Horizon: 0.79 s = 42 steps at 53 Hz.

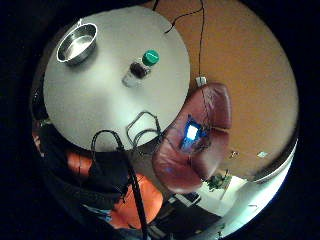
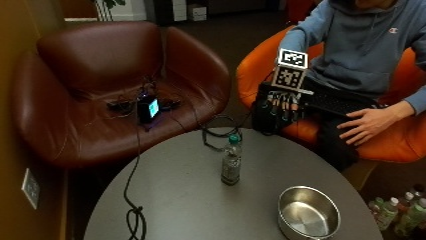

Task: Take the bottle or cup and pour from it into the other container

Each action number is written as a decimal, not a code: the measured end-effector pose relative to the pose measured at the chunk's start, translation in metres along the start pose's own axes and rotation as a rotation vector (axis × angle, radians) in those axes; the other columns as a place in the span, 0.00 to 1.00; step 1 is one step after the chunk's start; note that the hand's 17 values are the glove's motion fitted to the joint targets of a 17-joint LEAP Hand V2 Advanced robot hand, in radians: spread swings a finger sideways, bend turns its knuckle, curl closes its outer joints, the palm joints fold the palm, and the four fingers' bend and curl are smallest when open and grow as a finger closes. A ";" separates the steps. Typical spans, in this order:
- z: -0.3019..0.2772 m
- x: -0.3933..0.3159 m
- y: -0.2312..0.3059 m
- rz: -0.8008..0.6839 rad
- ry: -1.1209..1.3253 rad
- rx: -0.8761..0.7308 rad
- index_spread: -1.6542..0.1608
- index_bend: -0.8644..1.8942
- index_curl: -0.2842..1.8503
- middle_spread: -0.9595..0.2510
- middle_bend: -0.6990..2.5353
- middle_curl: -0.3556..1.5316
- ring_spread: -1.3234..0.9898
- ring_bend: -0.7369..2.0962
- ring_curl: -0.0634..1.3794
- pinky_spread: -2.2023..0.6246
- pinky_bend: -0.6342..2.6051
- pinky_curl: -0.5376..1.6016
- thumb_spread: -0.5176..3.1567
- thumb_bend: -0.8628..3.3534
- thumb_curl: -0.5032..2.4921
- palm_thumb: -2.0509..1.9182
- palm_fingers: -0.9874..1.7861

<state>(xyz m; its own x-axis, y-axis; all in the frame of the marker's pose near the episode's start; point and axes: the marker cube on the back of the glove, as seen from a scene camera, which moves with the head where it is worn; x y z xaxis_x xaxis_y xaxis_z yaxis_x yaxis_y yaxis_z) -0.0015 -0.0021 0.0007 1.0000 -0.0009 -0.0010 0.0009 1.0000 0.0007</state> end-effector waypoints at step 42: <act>-0.019 0.012 -0.060 -0.025 0.025 -0.068 0.67 0.38 0.27 0.63 0.27 0.30 0.54 0.34 0.18 0.86 0.29 0.38 0.46 0.22 0.26 0.65 0.39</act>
<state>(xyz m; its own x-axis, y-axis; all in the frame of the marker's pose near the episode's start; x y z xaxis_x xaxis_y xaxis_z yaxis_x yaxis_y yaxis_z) 0.0100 -0.0616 -0.0187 0.9993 -0.0268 -0.0249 0.0250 0.9974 -0.0680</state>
